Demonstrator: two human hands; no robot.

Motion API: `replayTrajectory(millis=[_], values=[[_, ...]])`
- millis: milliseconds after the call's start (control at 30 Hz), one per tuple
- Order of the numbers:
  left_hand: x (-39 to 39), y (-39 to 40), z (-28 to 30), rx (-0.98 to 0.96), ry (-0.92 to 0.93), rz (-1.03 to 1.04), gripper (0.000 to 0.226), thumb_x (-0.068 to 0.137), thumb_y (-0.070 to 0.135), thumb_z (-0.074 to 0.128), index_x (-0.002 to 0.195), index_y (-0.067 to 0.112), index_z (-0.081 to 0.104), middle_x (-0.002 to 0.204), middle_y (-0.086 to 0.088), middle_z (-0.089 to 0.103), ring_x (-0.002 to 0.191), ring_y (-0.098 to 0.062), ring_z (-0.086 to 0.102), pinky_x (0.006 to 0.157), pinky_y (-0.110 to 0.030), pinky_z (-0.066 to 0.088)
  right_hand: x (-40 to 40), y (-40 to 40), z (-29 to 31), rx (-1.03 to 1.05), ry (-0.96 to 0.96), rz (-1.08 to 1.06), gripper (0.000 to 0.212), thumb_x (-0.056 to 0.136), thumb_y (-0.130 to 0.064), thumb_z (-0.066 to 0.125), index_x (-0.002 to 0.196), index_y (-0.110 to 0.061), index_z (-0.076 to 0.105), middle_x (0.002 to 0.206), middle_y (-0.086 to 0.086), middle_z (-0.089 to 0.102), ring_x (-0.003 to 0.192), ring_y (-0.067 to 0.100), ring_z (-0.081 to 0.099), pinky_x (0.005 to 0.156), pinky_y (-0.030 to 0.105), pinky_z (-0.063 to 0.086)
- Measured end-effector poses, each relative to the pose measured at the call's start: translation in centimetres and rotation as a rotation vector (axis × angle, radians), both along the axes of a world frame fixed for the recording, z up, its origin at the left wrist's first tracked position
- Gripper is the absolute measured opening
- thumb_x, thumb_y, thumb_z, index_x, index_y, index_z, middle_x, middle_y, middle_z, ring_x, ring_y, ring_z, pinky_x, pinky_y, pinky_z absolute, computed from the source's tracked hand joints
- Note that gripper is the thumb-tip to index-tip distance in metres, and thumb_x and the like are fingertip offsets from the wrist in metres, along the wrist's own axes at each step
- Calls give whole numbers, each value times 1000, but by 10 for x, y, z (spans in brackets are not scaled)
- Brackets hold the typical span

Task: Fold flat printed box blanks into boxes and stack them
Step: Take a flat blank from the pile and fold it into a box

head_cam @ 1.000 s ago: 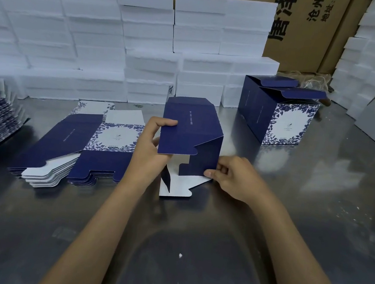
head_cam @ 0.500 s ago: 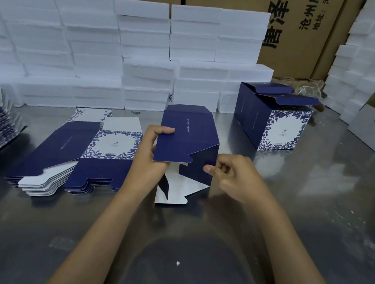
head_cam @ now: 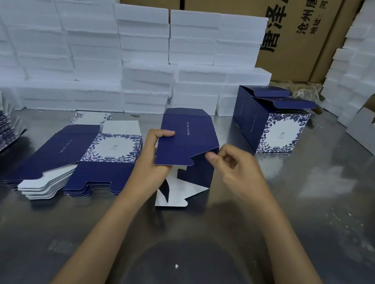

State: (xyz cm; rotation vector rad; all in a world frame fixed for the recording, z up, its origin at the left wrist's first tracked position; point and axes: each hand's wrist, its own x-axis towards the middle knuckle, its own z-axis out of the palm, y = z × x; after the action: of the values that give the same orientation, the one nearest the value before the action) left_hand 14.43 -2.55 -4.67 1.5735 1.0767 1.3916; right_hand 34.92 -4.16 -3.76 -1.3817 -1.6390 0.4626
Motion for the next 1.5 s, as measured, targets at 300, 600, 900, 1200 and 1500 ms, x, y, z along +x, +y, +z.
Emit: replayTrajectory(millis=[300,600,900,1200,1500], values=[[-4,-2,10,-47,44,-135,64,72,20,83,122,44,50,118,30,61,118,0,58,83,-14,49,-3,-8,17,77,331,11,20,81,-17,65,71,-13,48,73,0,46,72,12,42,70,31,36],[-15,-12,28,-167,191,-298,79,64,33,92,126,57,49,117,42,56,124,17,44,90,-11,48,-21,-12,12,55,120,69,35,86,-23,79,116,-35,66,143,-16,49,134,-1,35,106,6,23],[10,-17,22,75,49,3,25,83,15,79,104,27,77,148,12,48,140,15,27,81,9,31,-29,-11,12,102,219,49,29,83,-19,82,98,-41,72,132,-14,55,132,7,41,98,-2,23],[9,-12,19,56,-70,-46,21,83,6,77,101,17,79,125,22,64,140,0,39,106,-20,44,-27,-9,14,95,272,82,26,84,-16,81,94,-38,74,123,-15,59,130,10,44,106,9,28],[10,-18,25,28,-128,-87,23,84,-2,73,94,18,77,118,22,68,116,-2,63,100,-28,51,-21,-7,14,89,337,137,25,85,-10,78,94,-33,76,124,-11,63,128,6,50,108,23,37]])
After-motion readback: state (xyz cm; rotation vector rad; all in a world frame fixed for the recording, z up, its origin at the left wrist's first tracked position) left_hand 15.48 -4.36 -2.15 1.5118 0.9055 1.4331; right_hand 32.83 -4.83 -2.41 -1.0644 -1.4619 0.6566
